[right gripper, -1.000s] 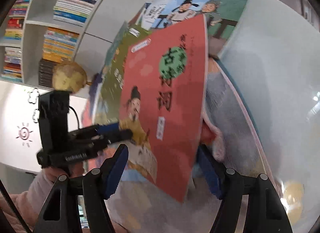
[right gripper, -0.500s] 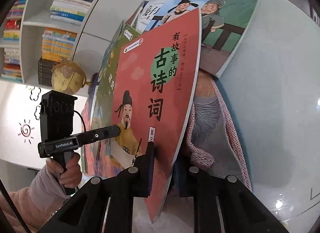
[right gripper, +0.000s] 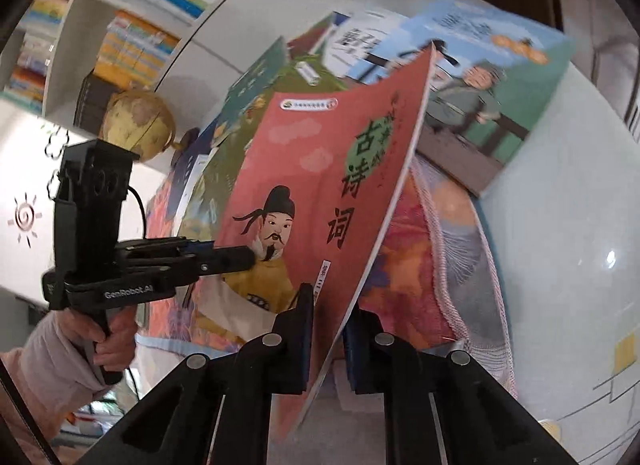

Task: Organize books

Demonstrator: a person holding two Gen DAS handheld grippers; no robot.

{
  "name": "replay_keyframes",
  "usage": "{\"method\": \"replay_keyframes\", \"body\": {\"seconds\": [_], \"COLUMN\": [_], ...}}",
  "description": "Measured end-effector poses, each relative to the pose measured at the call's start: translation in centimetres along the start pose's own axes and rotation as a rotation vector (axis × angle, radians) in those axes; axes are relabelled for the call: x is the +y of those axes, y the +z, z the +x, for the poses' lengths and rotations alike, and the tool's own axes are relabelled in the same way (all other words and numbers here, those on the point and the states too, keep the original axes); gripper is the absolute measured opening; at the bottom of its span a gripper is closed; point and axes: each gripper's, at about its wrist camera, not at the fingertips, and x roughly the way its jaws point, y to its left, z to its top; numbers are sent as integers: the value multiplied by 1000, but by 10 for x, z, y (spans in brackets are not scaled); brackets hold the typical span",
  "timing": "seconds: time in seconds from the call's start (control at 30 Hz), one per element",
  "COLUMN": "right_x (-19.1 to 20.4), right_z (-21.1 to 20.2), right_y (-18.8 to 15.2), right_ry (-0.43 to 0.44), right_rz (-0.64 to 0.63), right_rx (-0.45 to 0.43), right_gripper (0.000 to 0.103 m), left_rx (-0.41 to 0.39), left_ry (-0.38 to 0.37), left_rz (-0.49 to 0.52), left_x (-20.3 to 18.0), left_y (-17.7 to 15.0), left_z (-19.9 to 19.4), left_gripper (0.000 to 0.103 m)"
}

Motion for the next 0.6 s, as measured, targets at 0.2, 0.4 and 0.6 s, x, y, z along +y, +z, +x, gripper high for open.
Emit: {"method": "replay_keyframes", "body": {"seconds": [0.2, 0.4, 0.6], "right_x": [29, 59, 87], "right_z": [1, 5, 10], "right_y": [3, 1, -3], "right_ry": [7, 26, 33], "right_rz": [-69, -120, -168], "right_rx": [2, 11, 16], "right_gripper": [13, 13, 13], "left_rx": [-37, -82, -111], "left_ry": [59, 82, 102], "left_rz": [33, 37, 30], "left_x": [-2, 7, 18], "left_y": [-9, -23, -39], "left_z": [-25, -52, -75], "left_gripper": [16, 16, 16]}}
